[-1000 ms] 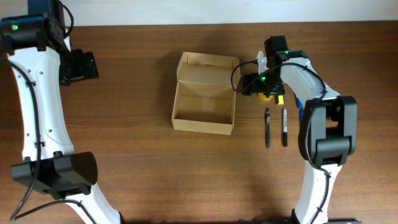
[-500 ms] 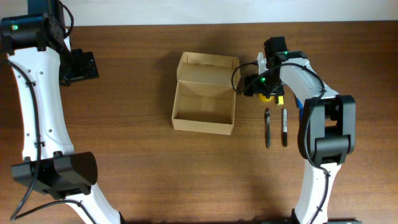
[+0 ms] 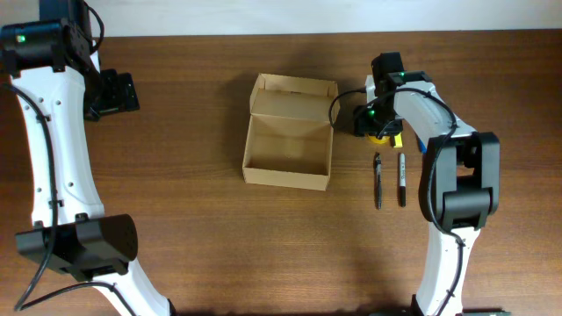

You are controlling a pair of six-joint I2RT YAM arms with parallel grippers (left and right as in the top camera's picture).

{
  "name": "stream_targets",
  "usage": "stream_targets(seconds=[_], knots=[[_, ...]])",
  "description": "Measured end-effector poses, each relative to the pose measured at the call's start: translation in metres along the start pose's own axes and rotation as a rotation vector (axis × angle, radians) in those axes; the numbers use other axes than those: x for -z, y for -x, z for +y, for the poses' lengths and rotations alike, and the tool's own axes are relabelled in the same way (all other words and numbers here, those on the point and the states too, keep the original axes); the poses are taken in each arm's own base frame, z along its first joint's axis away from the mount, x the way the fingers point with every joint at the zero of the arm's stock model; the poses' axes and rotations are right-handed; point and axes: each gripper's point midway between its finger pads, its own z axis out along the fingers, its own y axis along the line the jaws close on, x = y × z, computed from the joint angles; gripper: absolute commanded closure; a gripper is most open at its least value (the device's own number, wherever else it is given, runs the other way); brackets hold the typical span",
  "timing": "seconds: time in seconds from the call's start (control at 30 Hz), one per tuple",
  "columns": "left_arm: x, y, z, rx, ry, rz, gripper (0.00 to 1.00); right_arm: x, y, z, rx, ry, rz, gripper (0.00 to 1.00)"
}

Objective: Pack container
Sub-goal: 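Lower the right gripper and grasp the clear tape roll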

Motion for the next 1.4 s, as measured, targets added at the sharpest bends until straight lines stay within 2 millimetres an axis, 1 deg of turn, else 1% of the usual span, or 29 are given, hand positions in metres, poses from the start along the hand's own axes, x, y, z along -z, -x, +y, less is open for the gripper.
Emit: stream_targets(seconds=[0.07,0.17,0.37,0.43,0.47,0.7,0.83,0.87,0.97,1.03,1.1,1.17,1.3,1.4], knots=[[0.000,0.000,0.000,0.000,0.000,0.000,0.00,0.000,0.000,-0.001,0.001,-0.007,0.000,0.51],[0.000,0.000,0.000,0.000,0.000,0.000,0.00,-0.001,-0.001,-0.003,-0.001,-0.016,0.003,0.51],[0.000,0.000,0.000,0.000,0.000,0.000,0.00,-0.001,-0.002,-0.009,-0.011,-0.050,0.010,0.68],[0.000,0.000,0.000,0.000,0.000,0.000,0.00,-0.001,-0.003,-0.011,-0.017,-0.061,0.014,0.79],[0.000,0.000,0.000,0.000,0.000,0.000,0.00,-0.001,-0.004,-0.011,-0.013,-0.064,0.017,0.82],[0.000,0.000,0.000,0.000,0.000,0.000,0.00,0.000,-0.005,-0.011,-0.021,-0.063,0.021,0.83],[0.000,0.000,0.000,0.000,0.000,0.000,0.00,0.002,-0.005,-0.009,-0.020,-0.053,0.028,0.95],[0.000,0.000,0.000,0.000,0.000,0.000,0.00,0.002,-0.005,-0.008,-0.020,-0.049,0.033,0.96],[0.000,0.000,0.000,0.000,0.000,0.000,0.00,0.007,-0.005,-0.004,-0.023,-0.026,0.050,0.96],[0.000,0.000,0.000,0.000,0.000,0.000,0.00,0.011,-0.001,0.000,-0.024,-0.007,0.058,0.96],[0.000,0.000,0.000,0.000,0.000,0.000,0.00,0.019,0.006,0.003,-0.025,0.002,0.060,0.96],[0.000,0.000,0.000,0.000,0.000,0.000,0.00,0.033,0.015,0.006,-0.023,0.011,0.043,0.96],[0.000,0.000,0.000,0.000,0.000,0.000,0.00,0.070,0.039,0.012,-0.018,0.030,-0.027,0.96],[0.000,0.000,0.000,0.000,0.000,0.000,0.00,0.093,0.046,0.019,-0.013,0.049,-0.051,0.96]])
